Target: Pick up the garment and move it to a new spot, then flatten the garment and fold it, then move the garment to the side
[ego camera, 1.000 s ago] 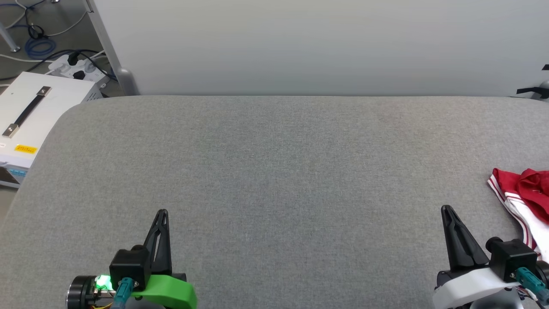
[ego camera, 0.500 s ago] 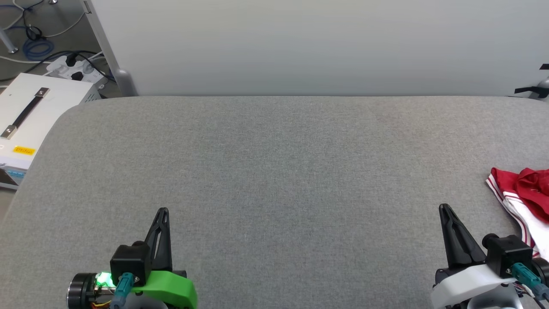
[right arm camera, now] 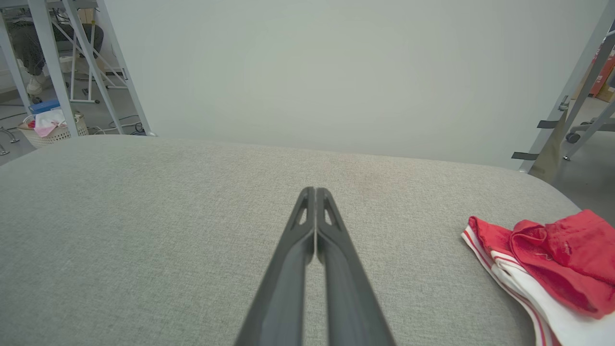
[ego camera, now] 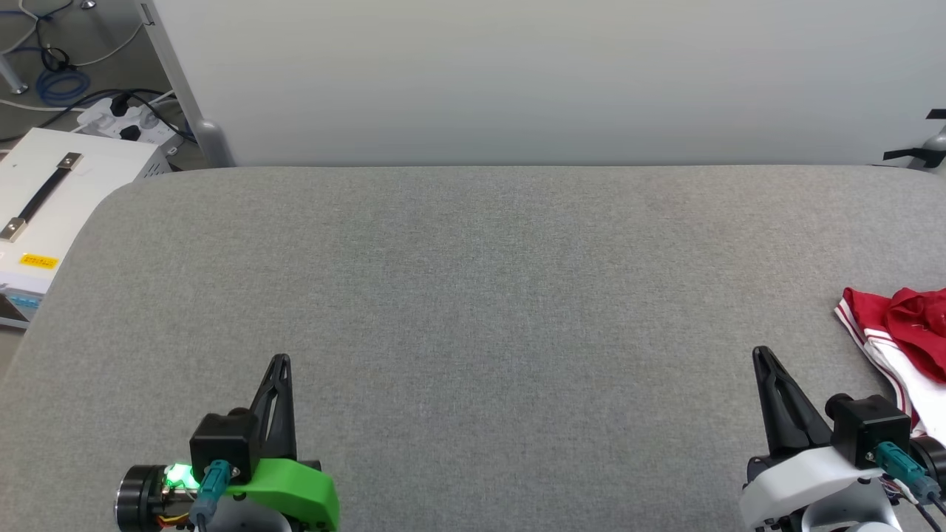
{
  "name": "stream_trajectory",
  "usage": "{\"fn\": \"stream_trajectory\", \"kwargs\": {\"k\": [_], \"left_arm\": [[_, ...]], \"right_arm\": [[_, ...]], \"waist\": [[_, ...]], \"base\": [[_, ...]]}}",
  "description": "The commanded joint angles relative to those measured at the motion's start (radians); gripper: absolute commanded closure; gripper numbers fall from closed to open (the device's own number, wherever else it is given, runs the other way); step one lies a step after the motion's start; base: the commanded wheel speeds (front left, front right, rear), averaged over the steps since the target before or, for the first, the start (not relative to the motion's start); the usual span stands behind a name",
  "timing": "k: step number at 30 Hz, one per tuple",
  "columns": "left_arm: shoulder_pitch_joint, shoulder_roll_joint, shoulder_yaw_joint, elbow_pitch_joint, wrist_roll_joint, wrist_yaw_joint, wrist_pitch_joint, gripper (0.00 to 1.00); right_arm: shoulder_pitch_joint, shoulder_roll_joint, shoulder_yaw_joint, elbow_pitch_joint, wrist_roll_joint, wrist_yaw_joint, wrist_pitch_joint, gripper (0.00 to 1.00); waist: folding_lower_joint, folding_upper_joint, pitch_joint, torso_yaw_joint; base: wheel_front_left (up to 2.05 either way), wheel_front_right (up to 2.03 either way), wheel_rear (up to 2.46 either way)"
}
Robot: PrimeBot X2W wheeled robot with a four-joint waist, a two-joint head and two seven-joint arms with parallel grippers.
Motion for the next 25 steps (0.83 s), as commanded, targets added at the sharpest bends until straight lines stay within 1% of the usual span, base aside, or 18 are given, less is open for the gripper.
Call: {"fn": "stream_trajectory", "kwargs": {"k": [1,25], "left_arm": [[-0.021,-0.005,0.005,0.001,0.009,-0.002,0.007,1.00],[-0.041,-0.008,0.010,0.002,0.012,-0.003,0.055,1.00]], "right_arm": [[-0.015,0.003,-0.001,0.001,-0.014,0.000,0.006,1.00],[-0.034,0.011,-0.002,0.001,-0.043,-0.001,0.055,1.00]], "waist": [[0.0000,0.0000,0.000,-0.001],[0.0000,0.0000,-0.002,-0.009]], "base": [[0.00,0.00,0.00],[0.00,0.00,0.00]]}}
